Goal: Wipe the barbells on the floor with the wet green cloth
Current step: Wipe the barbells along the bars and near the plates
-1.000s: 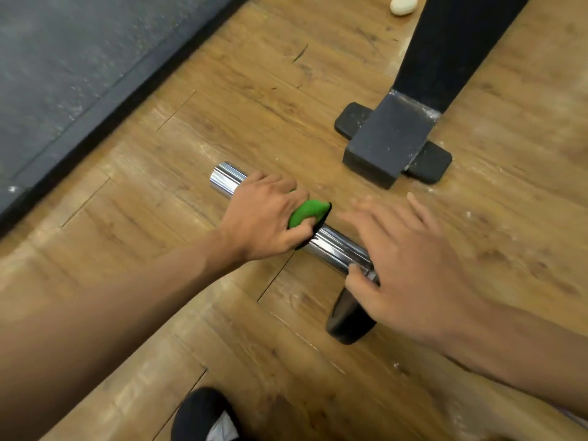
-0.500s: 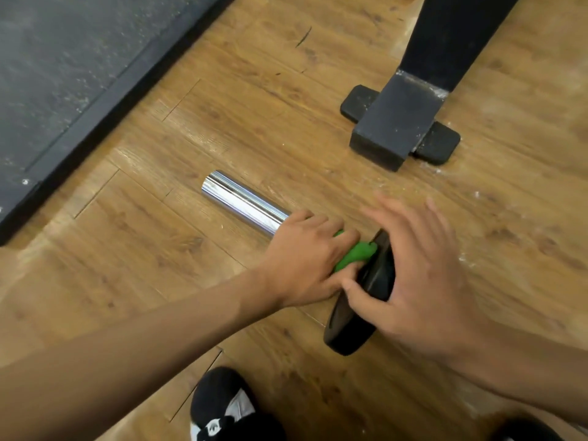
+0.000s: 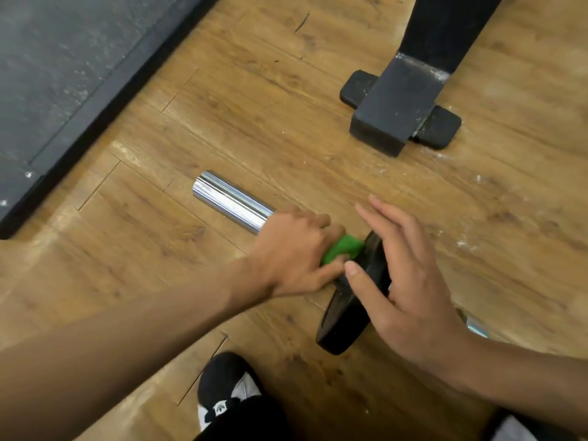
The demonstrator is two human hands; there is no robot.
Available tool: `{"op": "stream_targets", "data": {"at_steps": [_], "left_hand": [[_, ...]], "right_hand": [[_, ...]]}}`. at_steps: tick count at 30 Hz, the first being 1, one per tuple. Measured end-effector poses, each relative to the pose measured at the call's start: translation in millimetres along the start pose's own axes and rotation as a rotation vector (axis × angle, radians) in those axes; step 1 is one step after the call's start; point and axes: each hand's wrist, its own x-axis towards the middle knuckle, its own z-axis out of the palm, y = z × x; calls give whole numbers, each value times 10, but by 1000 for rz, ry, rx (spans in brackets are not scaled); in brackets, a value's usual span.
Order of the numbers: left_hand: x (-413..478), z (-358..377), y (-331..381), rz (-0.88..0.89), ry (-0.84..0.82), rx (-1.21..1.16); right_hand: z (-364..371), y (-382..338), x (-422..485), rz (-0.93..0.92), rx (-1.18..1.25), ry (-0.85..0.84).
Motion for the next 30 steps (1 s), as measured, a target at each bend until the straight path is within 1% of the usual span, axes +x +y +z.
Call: {"op": "stream_targets", "data": {"at_steps": [2,6,8,10,13,15,18,21,23,24,26,28,30], "left_hand": [[-39,22,123,29,-3,-57],[-137,-8,-83,105,-42,4],[-181,-76,-322,29,-58,41],[-218,-167,-536,-99,-39,71],[-182,-200,-519,-234,-25,132],[-121,-125,-275,-198,-18,151],[-262,100,33,-48,33,123],[-488,257,-37,91,101,215],[-487,243,-240,100,132,247],[-434,203,-359,64,141,242],[-289,44,-589,-98,141,217],[-107,-112,-747,-252,116,188],[21,-132,-704,-297,123,192]], "right_hand": [[-61,22,10,10,-16,-37],[-70,-14,35,54,-28,-117],[-44,-21,38,39,-35,-143],[-39,2,42,30,-26,-163],[-55,40,51,22,-18,-150],[-66,55,85,11,-16,-138],[-101,85,165,10,4,-131],[-147,111,247,8,14,-121],[-179,147,305,24,38,-104],[-198,165,332,48,52,-98],[-246,197,398,113,66,-95],[-317,202,468,150,13,-65],[-329,159,518,130,-58,-23]]}}
